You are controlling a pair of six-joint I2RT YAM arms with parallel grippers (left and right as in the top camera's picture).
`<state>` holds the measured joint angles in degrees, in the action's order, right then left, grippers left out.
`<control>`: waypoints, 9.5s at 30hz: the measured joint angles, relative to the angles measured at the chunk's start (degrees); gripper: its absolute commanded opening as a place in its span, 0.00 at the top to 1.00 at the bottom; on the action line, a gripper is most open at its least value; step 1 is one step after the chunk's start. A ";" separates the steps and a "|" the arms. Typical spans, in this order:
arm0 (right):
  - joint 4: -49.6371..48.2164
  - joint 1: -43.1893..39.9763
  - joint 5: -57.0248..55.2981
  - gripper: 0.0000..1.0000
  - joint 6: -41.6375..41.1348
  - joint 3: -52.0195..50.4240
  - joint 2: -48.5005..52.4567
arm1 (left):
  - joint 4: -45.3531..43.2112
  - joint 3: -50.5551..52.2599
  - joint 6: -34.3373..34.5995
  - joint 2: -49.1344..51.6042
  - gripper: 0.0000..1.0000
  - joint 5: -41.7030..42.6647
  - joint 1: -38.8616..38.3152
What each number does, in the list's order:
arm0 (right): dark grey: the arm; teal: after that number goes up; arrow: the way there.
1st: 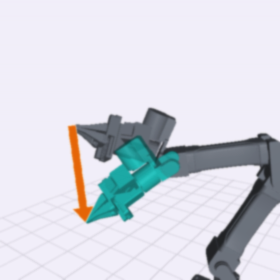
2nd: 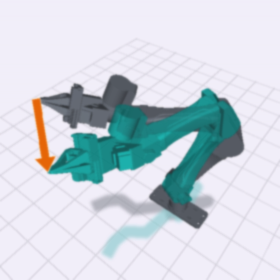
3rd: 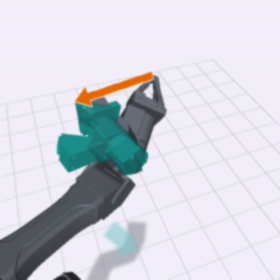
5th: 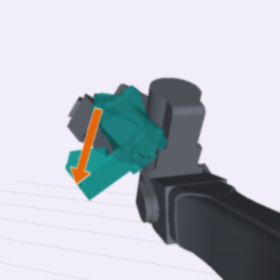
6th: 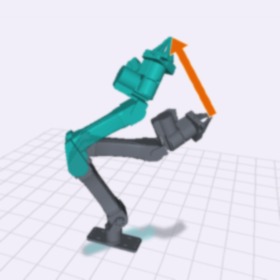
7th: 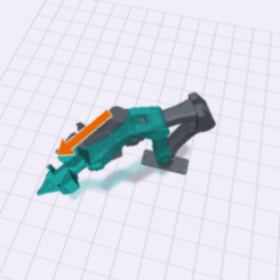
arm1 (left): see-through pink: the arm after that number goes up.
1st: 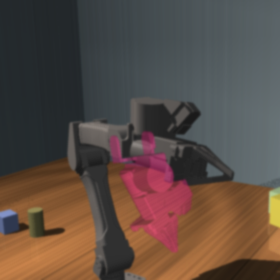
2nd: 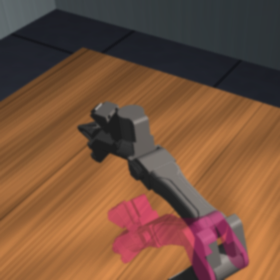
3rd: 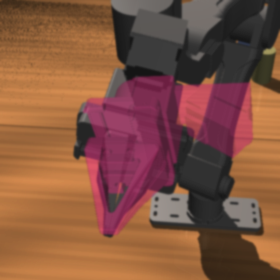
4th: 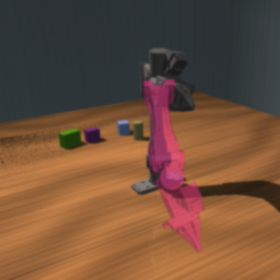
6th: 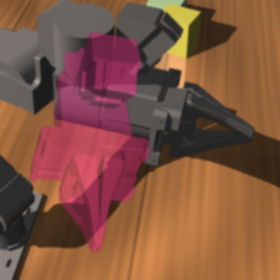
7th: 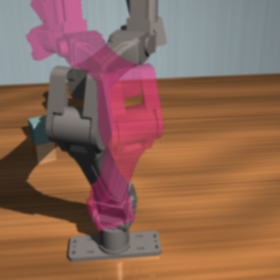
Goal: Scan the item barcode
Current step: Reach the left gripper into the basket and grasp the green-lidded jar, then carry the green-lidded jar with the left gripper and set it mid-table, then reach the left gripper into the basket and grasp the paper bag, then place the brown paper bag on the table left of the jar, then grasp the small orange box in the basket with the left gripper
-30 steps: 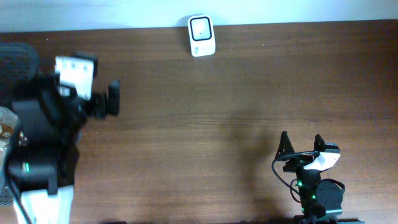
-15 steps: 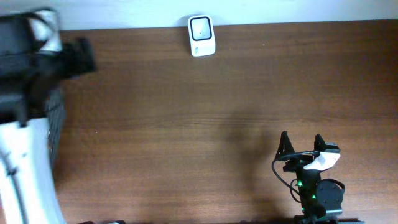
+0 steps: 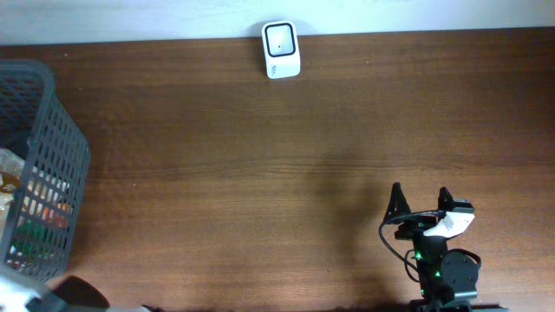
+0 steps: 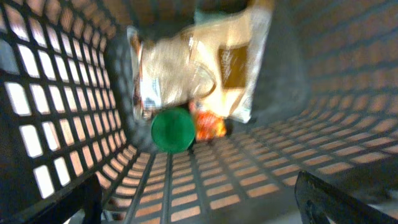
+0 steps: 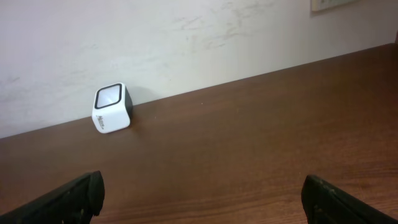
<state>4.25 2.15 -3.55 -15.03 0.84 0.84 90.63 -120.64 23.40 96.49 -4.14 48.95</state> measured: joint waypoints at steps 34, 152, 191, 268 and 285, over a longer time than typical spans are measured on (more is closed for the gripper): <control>0.00 0.00 0.02 0.02 0.02 0.00 0.00 | -24.63 37.57 -4.72 9.07 0.14 2.47 5.05; 0.00 0.00 0.00 0.02 -0.02 0.00 0.00 | -1.51 -11.04 3.89 25.14 0.01 -6.71 -7.06; 0.00 0.00 0.02 0.02 -0.02 0.00 0.00 | -4.70 -23.02 -0.66 25.90 1.00 -3.82 -7.30; 0.00 0.00 0.00 0.02 0.00 0.00 0.00 | -24.98 30.84 1.88 8.76 0.27 0.96 -2.99; 0.00 0.00 0.00 0.02 -0.02 0.00 0.00 | -43.56 45.55 1.70 12.63 0.14 1.03 -2.36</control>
<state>4.25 2.15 -3.55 -15.05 0.84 0.84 47.07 -75.09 25.10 109.12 -3.11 46.59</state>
